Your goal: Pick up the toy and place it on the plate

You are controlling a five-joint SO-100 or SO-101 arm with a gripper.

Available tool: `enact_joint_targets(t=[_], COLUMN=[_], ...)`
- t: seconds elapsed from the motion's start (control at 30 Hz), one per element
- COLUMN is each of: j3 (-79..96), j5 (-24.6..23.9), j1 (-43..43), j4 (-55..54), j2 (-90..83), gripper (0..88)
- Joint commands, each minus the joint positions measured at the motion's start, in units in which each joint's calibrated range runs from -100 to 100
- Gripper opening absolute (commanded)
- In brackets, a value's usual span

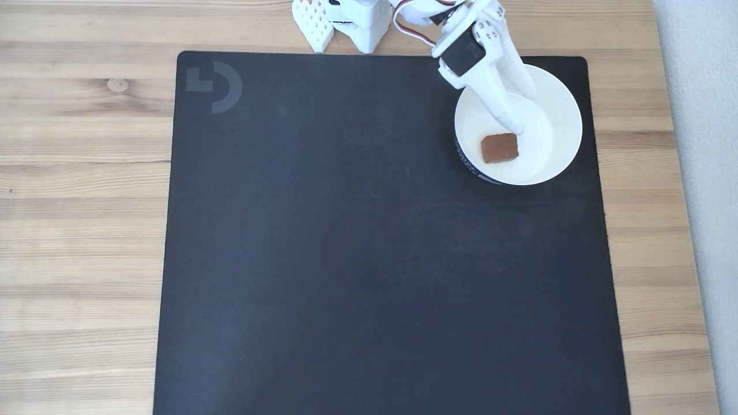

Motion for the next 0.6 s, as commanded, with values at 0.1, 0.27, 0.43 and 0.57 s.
enact_joint_targets(t=[0.1,0.27,0.43,0.57], j3=[0.85,0.94,0.49,0.49], j5=[-0.60,-0.34,-0.29,-0.24], j1=[3.93,11.38,21.33,27.44], j4=[1.85,11.42,20.90,21.58], j2=[-3.72,-16.89,-27.14,-26.81], gripper=[2.9,2.6,2.6,2.6])
